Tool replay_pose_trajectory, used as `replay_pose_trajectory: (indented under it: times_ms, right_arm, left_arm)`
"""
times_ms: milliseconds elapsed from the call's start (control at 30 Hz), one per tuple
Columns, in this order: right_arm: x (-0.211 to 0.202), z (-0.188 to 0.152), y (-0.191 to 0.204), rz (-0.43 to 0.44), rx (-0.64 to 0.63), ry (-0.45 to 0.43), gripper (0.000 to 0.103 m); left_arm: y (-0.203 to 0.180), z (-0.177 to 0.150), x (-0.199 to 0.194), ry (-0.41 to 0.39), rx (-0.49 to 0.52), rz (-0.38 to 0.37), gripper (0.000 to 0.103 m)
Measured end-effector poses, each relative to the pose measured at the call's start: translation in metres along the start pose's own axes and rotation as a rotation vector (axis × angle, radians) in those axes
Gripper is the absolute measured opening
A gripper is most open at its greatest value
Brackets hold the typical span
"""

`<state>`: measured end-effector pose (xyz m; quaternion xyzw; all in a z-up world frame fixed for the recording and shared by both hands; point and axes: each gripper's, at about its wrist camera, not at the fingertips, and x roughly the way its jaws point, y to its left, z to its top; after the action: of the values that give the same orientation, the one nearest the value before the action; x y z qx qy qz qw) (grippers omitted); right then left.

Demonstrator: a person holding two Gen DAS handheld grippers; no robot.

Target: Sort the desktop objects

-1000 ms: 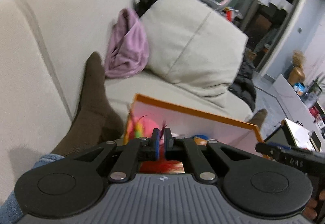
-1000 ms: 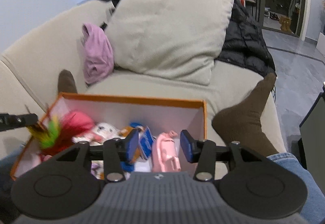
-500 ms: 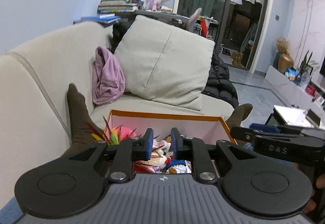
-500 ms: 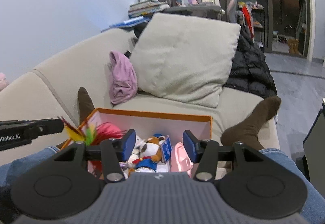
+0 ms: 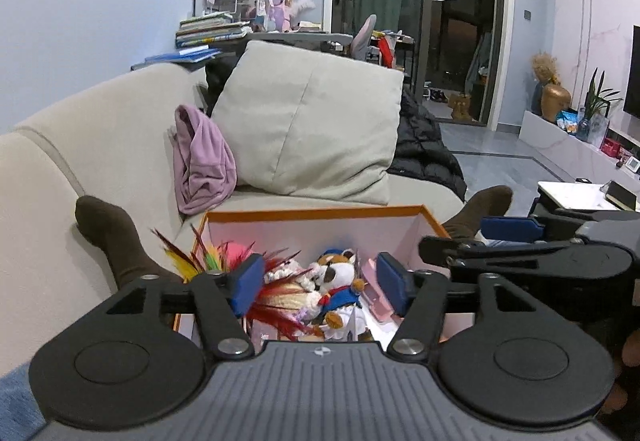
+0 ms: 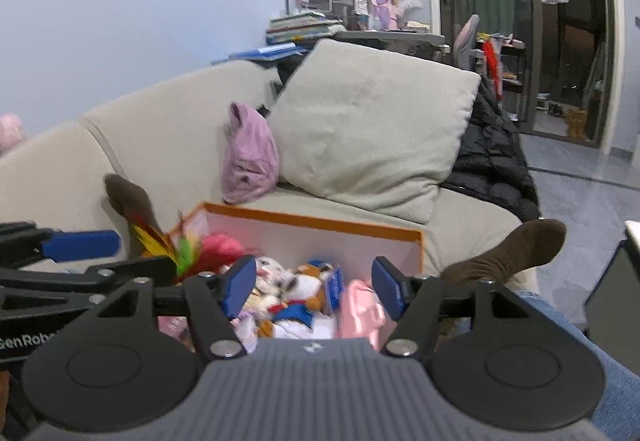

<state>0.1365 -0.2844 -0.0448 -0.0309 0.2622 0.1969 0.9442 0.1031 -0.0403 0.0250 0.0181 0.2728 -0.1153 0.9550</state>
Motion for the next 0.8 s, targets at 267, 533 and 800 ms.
replay_pose_trajectory:
  times_ms: [267, 533, 800]
  right_arm:
    - [0.032, -0.023, -0.011, -0.041, 0.047, 0.139, 0.071]
    - [0.050, -0.036, -0.021, 0.015, 0.143, 0.265, 0.075]
    - [0.052, -0.042, -0.018, 0.026, 0.153, 0.285, 0.079]
  left_arm:
    - [0.012, -0.020, 0.028, 0.061, -0.042, 0.020, 0.086]
    - [0.019, -0.039, 0.050, 0.194, -0.097, 0.038, 0.086]
    - [0.016, -0.044, 0.055, 0.189, -0.083, 0.088, 0.088]
